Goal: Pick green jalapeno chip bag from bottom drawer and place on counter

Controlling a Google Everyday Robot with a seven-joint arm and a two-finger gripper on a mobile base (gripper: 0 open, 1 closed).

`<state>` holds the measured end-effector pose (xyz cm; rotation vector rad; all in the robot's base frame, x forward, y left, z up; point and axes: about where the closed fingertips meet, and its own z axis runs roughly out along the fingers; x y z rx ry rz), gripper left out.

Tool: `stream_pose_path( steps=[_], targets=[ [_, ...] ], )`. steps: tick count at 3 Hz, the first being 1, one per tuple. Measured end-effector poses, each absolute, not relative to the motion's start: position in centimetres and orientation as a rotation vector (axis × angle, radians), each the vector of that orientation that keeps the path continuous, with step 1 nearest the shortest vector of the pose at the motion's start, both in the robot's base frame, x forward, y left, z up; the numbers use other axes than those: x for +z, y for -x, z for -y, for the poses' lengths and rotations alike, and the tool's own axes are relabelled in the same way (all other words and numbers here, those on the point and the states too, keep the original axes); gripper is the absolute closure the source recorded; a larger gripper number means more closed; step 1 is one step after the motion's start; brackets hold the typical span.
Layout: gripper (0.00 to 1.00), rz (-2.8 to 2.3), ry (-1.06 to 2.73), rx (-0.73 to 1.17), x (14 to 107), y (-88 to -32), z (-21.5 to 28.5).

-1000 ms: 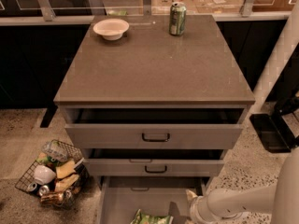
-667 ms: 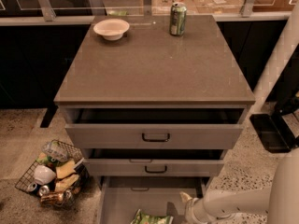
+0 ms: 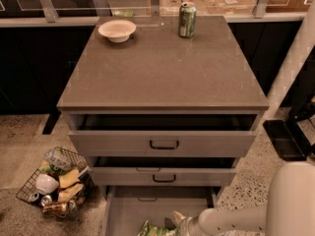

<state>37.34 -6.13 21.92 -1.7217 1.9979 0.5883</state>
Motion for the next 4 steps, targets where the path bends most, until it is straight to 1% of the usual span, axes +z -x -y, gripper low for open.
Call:
stream_pose_path(
  steps=[1,4],
  targets=[
    [0.00,-1.998,1.722,0.588,21.9,-37.3,6.1],
    [0.00,-1.867,1.724,0.589,18.6,-37.9,2.3]
  ],
)
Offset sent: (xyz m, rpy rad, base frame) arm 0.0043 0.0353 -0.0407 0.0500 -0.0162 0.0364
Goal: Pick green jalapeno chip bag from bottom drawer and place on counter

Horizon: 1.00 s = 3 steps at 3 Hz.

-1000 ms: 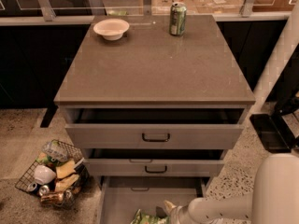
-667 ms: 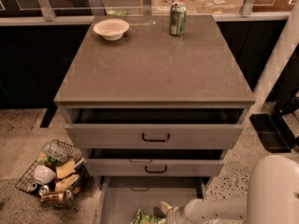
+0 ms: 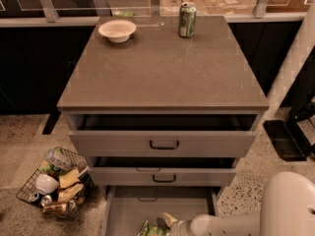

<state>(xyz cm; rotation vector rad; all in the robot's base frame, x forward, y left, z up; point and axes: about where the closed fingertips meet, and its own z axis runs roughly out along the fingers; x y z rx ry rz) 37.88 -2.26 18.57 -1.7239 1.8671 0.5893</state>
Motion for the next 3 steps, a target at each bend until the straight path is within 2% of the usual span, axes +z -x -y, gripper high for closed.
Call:
stream_pose_path(
  steps=[3],
  targets=[
    [0.00,-1.863,1.695,0.544,15.8,-38.7,2.0]
  ],
)
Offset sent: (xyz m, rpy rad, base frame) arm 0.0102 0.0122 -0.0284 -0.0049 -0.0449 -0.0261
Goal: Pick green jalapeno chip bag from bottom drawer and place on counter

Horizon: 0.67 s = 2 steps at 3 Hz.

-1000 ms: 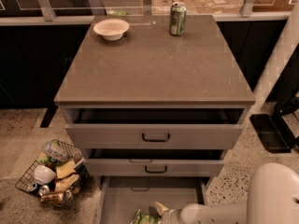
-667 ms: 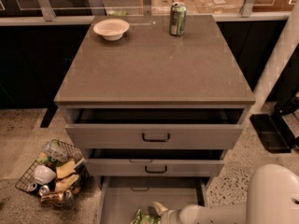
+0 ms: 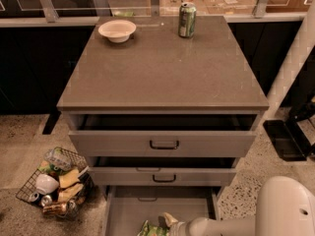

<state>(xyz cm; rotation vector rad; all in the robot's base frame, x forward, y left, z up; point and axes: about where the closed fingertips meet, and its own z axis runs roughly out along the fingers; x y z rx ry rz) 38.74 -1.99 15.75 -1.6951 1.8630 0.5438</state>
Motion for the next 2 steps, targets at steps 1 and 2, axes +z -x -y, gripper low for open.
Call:
stream_pose_path(
  steps=[1,2],
  targets=[
    [0.00,-1.887,1.694,0.539,14.1,-39.0,2.8],
    [0.00,-1.895,1.708,0.574,12.0,-38.8,2.3]
  ],
)
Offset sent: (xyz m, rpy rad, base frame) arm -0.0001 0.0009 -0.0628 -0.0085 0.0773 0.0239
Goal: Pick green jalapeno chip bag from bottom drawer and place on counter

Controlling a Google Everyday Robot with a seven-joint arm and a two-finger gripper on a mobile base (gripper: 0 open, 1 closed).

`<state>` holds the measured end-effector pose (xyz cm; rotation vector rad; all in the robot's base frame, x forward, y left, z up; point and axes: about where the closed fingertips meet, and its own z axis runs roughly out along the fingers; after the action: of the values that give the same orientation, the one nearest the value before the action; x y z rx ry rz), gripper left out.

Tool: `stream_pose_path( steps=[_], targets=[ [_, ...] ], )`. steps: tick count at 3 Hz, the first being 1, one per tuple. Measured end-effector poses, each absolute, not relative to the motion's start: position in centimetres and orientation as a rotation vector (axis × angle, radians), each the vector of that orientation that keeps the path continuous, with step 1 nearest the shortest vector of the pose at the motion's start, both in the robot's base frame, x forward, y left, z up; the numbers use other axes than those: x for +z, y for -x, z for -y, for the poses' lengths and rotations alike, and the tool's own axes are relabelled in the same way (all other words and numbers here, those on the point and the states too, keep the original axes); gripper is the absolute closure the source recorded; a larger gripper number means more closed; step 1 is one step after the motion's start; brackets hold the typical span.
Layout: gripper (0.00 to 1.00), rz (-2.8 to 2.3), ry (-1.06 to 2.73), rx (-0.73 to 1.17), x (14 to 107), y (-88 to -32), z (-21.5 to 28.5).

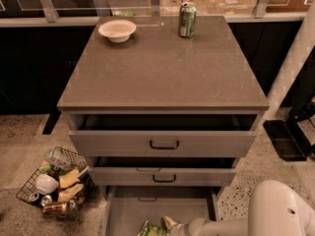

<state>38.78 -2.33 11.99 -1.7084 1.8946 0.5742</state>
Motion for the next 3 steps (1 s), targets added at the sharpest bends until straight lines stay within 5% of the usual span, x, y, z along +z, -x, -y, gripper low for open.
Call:
stream_pose_path(
  steps=[3],
  targets=[
    [0.64,-1.879,1.739,0.649,10.08,-37.61,0.13]
  ],
)
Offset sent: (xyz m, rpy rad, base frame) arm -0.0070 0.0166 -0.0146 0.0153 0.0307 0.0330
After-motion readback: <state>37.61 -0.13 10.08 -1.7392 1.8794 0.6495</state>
